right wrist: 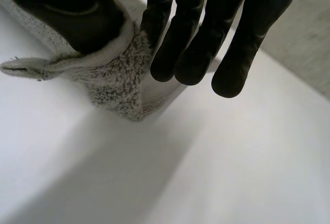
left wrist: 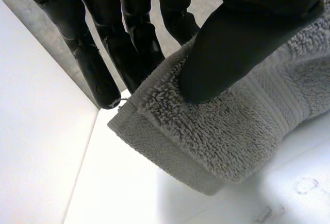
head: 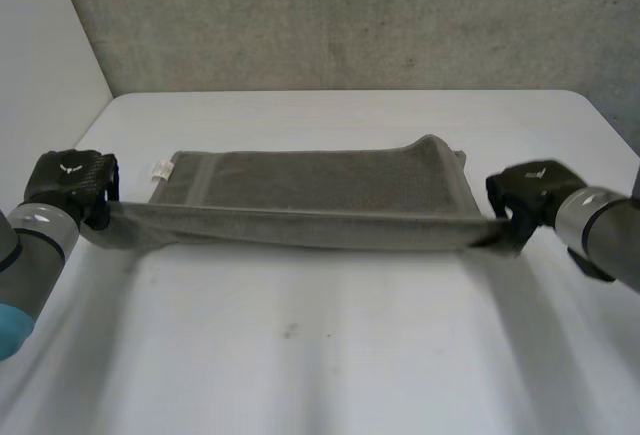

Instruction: Fold the towel.

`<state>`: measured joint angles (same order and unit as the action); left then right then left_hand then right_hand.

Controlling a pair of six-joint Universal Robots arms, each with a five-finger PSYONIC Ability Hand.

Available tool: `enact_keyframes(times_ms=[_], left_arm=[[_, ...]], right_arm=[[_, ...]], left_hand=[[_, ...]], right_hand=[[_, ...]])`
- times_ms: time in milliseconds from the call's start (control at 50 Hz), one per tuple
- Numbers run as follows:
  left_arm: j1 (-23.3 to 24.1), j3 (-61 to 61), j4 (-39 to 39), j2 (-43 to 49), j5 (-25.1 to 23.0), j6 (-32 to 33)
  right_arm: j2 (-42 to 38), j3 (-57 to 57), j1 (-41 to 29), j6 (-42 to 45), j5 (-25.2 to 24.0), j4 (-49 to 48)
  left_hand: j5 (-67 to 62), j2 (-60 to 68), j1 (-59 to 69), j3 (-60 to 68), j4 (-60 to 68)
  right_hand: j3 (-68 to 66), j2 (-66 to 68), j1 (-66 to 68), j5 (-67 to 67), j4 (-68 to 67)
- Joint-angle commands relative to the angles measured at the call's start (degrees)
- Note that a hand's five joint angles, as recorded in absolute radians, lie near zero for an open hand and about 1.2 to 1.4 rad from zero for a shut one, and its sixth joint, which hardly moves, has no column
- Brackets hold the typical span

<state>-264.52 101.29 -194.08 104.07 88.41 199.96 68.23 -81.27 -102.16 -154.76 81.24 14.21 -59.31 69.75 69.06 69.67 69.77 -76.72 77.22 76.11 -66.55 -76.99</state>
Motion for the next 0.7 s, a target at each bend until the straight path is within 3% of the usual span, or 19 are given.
enact_keyframes(times_ms=[20, 160, 340, 580, 700], left_arm=[[0.67, -0.57, 0.81, -7.02, -0.08, -0.36], [0.76, 0.04, 0.72, -11.25, -0.08, -0.45], [1.11, 4.70, 0.72, -8.45, -2.97, -0.19], [1.11, 6.72, 3.01, -9.76, -3.33, 0.34], [0.93, 9.01, 8.46, -15.65, -5.00, 0.16]], right_arm=[[12.69, 2.00, 1.96, 2.88, -0.12, -6.81], [18.87, -1.16, 1.26, 8.49, -0.21, -9.83], [10.62, -5.82, 0.73, 27.56, 1.55, -0.86], [10.35, -6.09, 1.78, 29.78, 3.40, 0.64], [16.59, -6.27, 1.96, 29.16, 1.64, 7.76]], left_hand=[[-10.69, 10.25, 10.94, 10.33, 10.23], [-10.69, 10.25, 10.94, 10.33, 10.23], [-10.69, 10.25, 10.94, 10.33, 10.23], [-10.69, 10.25, 10.94, 10.33, 10.23], [-10.69, 10.25, 10.94, 10.33, 10.23]], right_hand=[[-3.28, 2.78, 3.89, -3.45, -3.01], [-3.28, 2.78, 3.89, -3.45, -3.01], [-3.28, 2.78, 3.89, -3.45, -3.01], [-3.28, 2.78, 3.89, -3.45, -3.01], [-3.28, 2.78, 3.89, -3.45, -3.01]])
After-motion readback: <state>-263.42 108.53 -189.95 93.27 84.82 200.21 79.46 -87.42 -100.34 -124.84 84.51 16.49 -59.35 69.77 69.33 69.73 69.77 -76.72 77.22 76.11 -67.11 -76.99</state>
